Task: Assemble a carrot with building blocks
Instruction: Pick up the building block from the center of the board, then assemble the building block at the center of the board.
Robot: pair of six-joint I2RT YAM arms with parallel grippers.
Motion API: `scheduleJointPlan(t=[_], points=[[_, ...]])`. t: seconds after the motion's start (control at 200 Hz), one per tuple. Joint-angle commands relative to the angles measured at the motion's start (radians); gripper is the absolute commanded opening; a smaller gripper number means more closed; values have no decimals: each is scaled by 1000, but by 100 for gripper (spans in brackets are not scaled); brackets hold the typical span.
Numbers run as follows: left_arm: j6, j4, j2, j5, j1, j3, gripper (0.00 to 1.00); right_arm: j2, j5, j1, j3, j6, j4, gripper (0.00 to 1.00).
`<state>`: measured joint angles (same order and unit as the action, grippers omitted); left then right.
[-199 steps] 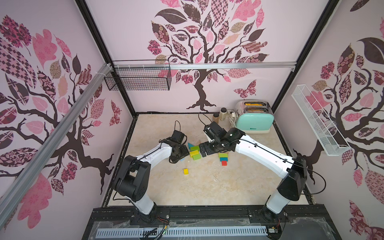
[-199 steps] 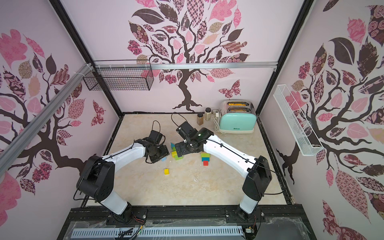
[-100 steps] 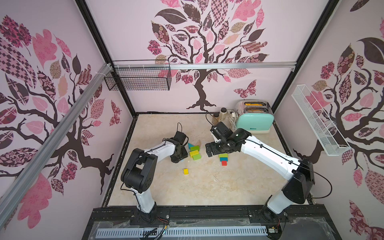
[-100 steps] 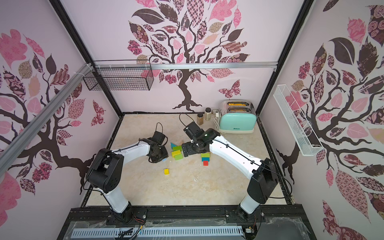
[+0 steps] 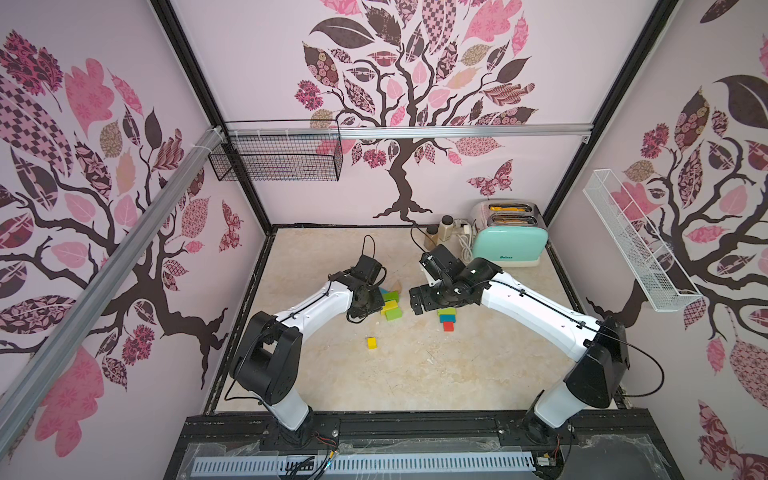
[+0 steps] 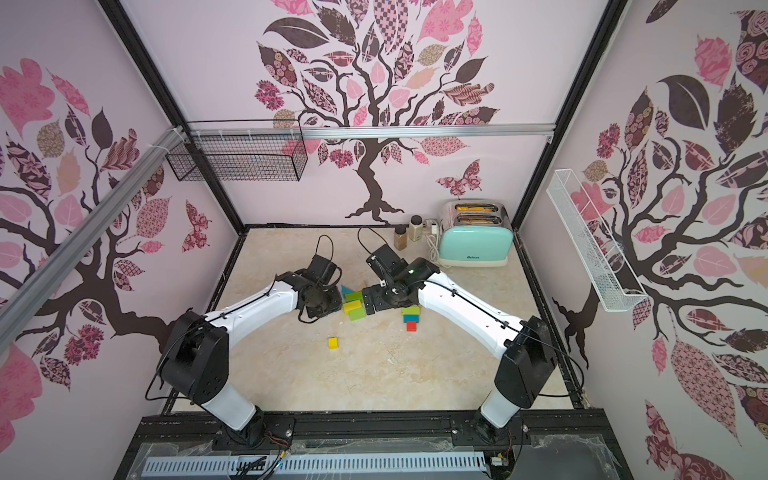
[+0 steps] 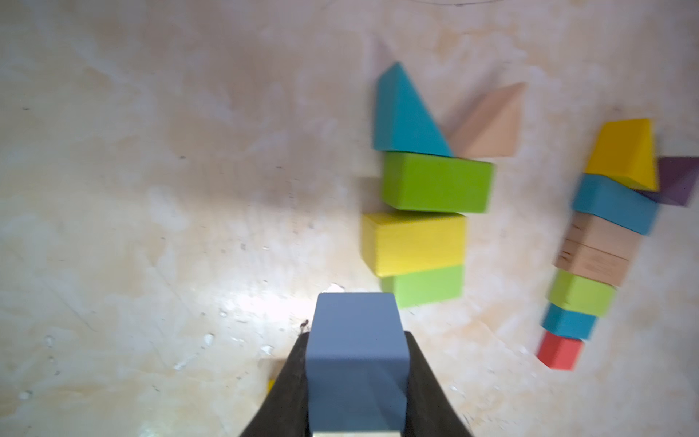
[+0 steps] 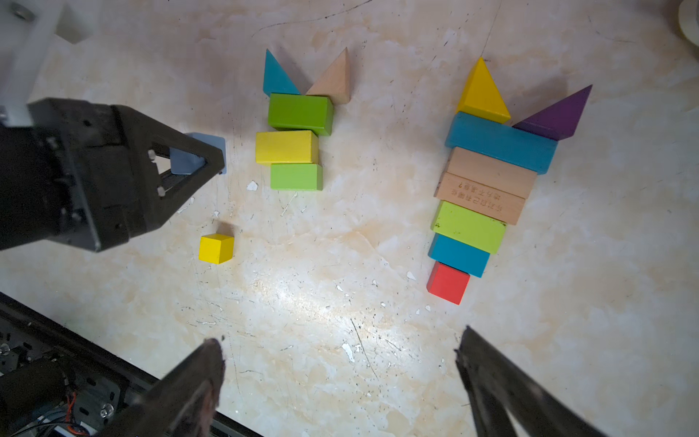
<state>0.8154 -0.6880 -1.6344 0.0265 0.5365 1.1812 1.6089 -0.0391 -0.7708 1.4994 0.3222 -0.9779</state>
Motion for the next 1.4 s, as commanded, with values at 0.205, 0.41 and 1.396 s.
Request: scheduleJointPlan(t=[0.205,0.41,1.396], points=[[99,2,-41,-6,147,-3,27,-93,22,1,-73,26,8,99],[113,21,-127,-33,164,27,28,-164,4,5,-117,28,13,99],[76,-54,-314,-101,165,157,49,-225,26,48,-173,6,19,99]])
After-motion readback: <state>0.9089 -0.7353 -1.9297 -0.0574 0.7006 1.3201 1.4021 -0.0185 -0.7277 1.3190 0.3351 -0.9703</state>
